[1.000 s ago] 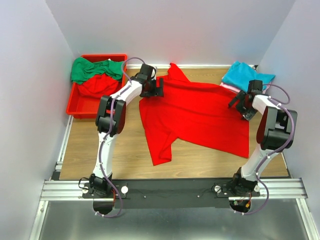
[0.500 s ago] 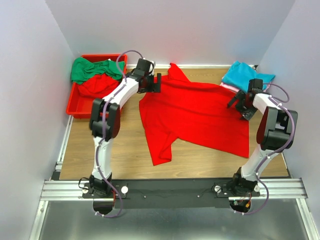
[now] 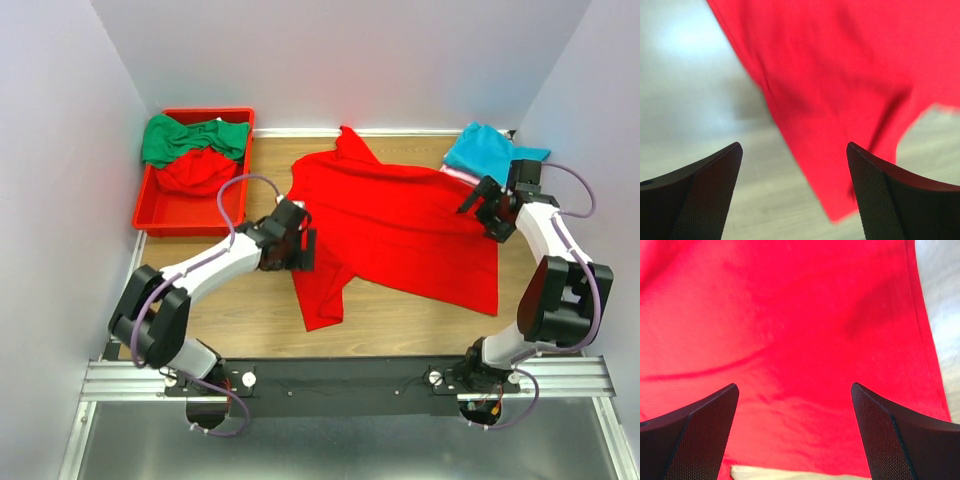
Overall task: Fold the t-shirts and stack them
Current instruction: Flatten the tshirt out, then fold the tshirt
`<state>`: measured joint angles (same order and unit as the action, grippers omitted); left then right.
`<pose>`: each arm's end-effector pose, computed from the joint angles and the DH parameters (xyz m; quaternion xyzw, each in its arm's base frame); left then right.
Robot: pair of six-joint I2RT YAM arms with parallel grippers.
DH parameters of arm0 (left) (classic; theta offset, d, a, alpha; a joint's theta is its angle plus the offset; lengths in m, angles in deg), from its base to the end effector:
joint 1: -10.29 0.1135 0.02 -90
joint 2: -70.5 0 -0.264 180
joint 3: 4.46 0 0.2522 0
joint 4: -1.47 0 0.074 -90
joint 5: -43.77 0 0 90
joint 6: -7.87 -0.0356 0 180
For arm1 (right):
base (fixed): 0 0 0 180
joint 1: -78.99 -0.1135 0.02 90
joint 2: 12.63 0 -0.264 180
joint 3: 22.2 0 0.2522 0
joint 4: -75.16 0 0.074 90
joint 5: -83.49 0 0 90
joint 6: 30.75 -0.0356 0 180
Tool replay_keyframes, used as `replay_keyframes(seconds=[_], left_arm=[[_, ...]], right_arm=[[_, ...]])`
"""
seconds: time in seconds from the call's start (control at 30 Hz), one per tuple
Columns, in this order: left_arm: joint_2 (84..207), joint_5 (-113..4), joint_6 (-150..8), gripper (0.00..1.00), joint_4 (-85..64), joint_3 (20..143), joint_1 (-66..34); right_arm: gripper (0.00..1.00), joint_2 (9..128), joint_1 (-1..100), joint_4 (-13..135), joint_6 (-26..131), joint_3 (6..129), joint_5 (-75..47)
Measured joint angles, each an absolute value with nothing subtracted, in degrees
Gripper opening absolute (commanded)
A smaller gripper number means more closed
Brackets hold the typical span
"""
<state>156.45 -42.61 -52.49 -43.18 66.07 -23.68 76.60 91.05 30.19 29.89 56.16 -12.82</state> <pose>0.2493 -0.1653 0.2149 0.0283 0.9652 -0.1101 0.2354 0.3192 -0.0642 0.2394 0.3224 0.8985 0.0961 0.2820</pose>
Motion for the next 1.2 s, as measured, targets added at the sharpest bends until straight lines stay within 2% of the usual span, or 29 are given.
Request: replay_keyframes(seconds=[0.13, 0.47, 0.73, 1.2], left_arm=[[151.66, -42.54, -47.39, 0.84, -44.15, 60.37, -28.67], [148.12, -42.61, -38.67, 0.69, -45.57, 55.21, -37.34], [147.86, -43.7, -34.32, 0.66, -45.83, 51.54, -43.22], [150.85, -44.79, -33.23, 0.54, -44.52, 50.66, -44.8]], right_arm=[[0.99, 74.44, 91.05, 29.56, 30.04, 52.86, -13.39], [0.99, 70.92, 91.05, 28.2, 30.91, 49.6, -13.72], [0.99, 69.43, 91.05, 27.75, 31.7, 48.07, -13.74], [1.0, 68.45, 91.05, 26.92, 31.92, 46.98, -13.74]])
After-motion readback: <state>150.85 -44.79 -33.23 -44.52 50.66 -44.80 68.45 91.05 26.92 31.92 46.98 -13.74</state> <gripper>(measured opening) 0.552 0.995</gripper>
